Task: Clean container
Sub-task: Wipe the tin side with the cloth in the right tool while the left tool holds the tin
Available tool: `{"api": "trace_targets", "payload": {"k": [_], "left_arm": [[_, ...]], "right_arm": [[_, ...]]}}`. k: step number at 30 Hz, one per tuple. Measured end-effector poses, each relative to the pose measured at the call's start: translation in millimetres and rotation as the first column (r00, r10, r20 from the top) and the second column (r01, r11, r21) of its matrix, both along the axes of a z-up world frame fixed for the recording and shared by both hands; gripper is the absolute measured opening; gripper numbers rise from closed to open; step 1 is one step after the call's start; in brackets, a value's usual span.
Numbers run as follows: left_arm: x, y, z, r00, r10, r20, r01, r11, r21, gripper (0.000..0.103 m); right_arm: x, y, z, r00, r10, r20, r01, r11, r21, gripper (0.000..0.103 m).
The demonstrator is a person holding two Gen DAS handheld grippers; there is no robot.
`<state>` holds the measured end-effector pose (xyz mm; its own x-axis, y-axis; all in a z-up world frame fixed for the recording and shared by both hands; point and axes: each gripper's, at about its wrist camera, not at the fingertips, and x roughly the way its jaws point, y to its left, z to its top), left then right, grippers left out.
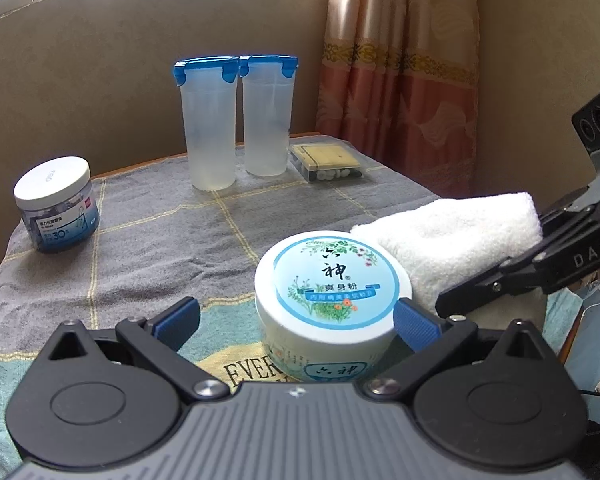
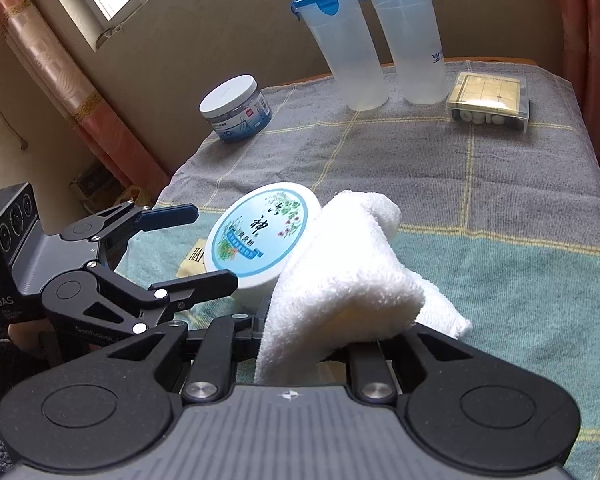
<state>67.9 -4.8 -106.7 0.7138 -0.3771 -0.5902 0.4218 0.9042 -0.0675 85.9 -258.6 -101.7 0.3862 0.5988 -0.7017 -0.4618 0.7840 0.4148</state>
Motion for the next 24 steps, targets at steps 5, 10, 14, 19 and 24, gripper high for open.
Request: {"api": "trace_targets", "payload": {"k": [5,10,14,19,24], "left_arm": [[-3.2,1.1,1.5,1.000,0.009,0.008,-0.009,1.000,0.015,0.103],[-5.8,2.8,2.9,1.000,0.016,0.015,-0.016,1.000,0.025,0.103],[-6.2,4.9,3.6,1.000,0.016,0.017,-0.017,1.000,0.020,0.103],[-5.7,4.7,3.4,1.000,0.015,0.014,-0.015,1.000,0.018,0.103],[-3.0,4.4,2.1,1.000,0.005,0.004,-0.005,1.000,0.012,0.103]], "right_arm": [[-14.9,5.2,-3.9,1.000,0.008,-0.014,-0.008,1.000,0.006,0.022],[-25.7,11.9,-3.2,0.999,0.027,-0.017,-0.027,1.000,0.000,0.022],[-33.6,18.0,-1.3,0.998,0.053,-0.016,-0.053,0.999,-0.001,0.022],[-32.4,15.4,-1.8,0.999,0.041,-0.022,-0.041,0.999,0.008,0.021],[-24.0,9.8,-2.1,0.999,0.027,-0.024,-0.026,0.999,0.026,0.021]]}}
